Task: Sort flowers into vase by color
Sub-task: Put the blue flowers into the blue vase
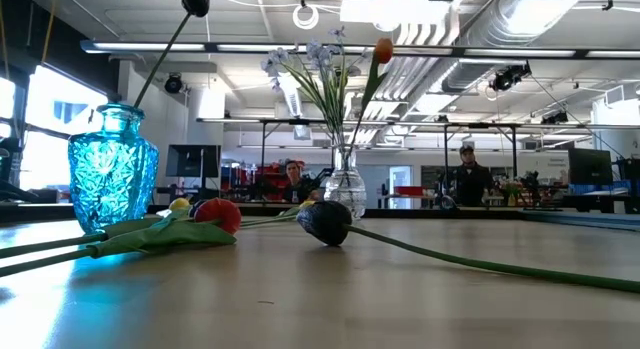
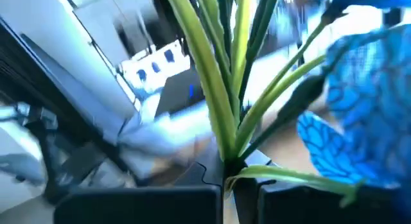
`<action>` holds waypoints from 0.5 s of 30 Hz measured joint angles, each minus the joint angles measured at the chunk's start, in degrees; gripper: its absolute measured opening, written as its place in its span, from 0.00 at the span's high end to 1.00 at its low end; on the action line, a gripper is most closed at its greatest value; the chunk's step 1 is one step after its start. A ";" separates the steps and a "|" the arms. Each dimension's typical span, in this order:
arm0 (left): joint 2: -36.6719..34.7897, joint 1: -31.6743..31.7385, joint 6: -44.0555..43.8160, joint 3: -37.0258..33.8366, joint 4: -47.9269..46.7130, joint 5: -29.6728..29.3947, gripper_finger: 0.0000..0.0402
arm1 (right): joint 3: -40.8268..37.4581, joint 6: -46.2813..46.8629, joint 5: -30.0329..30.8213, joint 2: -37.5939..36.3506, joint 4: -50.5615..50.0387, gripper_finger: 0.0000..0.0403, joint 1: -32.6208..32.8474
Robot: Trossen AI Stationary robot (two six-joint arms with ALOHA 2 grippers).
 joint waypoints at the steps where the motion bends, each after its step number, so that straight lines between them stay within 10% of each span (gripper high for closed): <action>1: 1.09 0.00 0.32 0.79 -0.02 -0.23 0.68 | 2.73 -2.63 -0.93 0.95 0.08 1.00 -0.91; 15: 15.64 0.00 1.31 6.79 -0.61 0.11 0.49 | 30.67 -14.48 -9.26 22.31 -14.38 1.00 -3.19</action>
